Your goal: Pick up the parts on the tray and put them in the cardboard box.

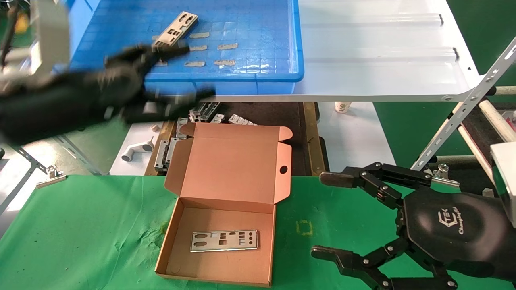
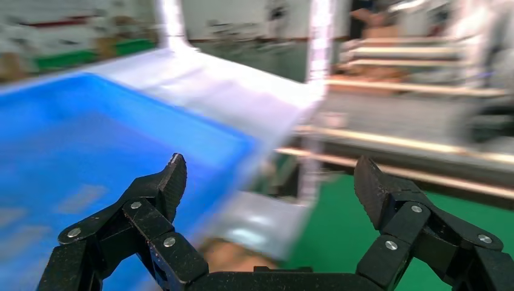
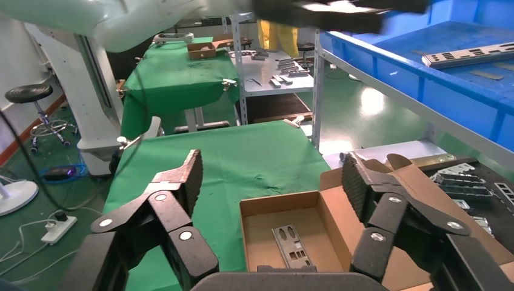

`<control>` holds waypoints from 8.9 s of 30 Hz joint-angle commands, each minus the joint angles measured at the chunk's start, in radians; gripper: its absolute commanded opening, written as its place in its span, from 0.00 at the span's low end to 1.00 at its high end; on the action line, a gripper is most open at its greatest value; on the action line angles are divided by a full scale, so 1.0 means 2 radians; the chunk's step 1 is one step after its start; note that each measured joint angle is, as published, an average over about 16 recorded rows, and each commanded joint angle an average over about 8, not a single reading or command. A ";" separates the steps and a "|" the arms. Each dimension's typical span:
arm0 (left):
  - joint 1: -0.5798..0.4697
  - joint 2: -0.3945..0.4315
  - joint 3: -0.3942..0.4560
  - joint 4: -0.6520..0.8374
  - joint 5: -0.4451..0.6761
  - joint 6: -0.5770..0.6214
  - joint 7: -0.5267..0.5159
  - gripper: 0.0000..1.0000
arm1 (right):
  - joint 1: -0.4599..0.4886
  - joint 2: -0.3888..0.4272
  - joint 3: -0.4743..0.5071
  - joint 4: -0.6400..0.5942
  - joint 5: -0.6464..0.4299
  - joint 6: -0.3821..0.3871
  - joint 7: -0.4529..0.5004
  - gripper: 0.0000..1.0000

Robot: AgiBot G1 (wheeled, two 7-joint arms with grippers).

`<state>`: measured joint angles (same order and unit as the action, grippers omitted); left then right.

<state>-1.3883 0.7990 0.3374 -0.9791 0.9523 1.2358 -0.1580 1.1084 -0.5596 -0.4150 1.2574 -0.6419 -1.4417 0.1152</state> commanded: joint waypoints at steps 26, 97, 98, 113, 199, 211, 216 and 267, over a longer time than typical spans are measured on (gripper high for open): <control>-0.279 0.189 0.079 0.445 0.186 -0.229 0.098 1.00 | 0.000 0.000 0.000 0.000 0.000 0.000 0.000 0.00; -0.280 0.209 0.078 0.488 0.185 -0.253 0.063 0.00 | 0.000 0.000 0.000 0.000 0.000 0.000 0.000 0.00; -0.280 0.210 0.079 0.489 0.185 -0.253 0.063 0.00 | 0.000 0.000 0.000 0.000 0.000 0.000 0.000 0.00; -0.279 0.211 0.082 0.490 0.190 -0.258 0.064 1.00 | 0.000 0.000 0.000 0.000 0.000 0.000 0.000 0.00; -0.291 0.074 0.127 0.303 0.171 0.186 0.249 0.00 | 0.000 0.000 0.000 0.000 0.000 0.000 0.000 0.00; -0.179 0.021 0.280 0.110 0.079 0.181 0.273 0.00 | 0.000 0.000 0.000 0.000 0.000 0.000 0.000 0.00; -0.152 0.045 0.329 0.137 0.082 0.160 0.276 0.06 | 0.000 0.000 0.000 0.000 0.000 0.000 0.000 0.00; -0.085 0.118 0.267 0.310 0.042 0.133 0.289 1.00 | 0.000 0.000 0.000 0.000 0.000 0.000 0.000 1.00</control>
<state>-1.5589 1.0358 0.8718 -0.3584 1.0359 1.5023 0.4202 1.1086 -0.5593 -0.4158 1.2574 -0.6413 -1.4414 0.1148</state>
